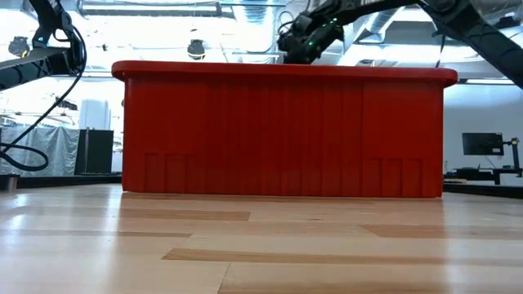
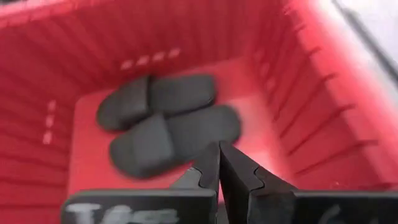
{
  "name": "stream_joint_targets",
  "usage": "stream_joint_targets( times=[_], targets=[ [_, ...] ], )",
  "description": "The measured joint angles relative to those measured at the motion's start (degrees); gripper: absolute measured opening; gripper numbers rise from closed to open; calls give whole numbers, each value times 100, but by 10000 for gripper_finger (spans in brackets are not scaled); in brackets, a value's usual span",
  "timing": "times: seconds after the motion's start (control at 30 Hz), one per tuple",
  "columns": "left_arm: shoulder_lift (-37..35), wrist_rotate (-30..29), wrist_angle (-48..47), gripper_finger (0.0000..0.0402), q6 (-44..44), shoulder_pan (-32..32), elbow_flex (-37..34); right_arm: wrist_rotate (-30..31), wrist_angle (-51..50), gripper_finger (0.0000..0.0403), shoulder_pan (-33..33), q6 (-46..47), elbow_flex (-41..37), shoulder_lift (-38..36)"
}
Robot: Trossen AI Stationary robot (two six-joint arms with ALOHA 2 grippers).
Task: Pick and place slides into bin
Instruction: Put the black slide into the red bin
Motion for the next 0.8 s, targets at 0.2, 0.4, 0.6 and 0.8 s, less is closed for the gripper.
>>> stream_joint_targets(
  times=[0.2,0.4,0.6,0.8],
  targets=[
    [0,1,0,59,-58,1,0,407,-621,0,357,-16,2,449],
    [0,1,1,59,-58,0,0,1036,-948,0,585,34,2,948],
    [0,1,1,59,-60,0,0,1065,-1094,0,677,44,-2,1350],
    [0,25,3,59,-72,2,0,1174,-1159,0,723,39,-2,1644]
  ],
)
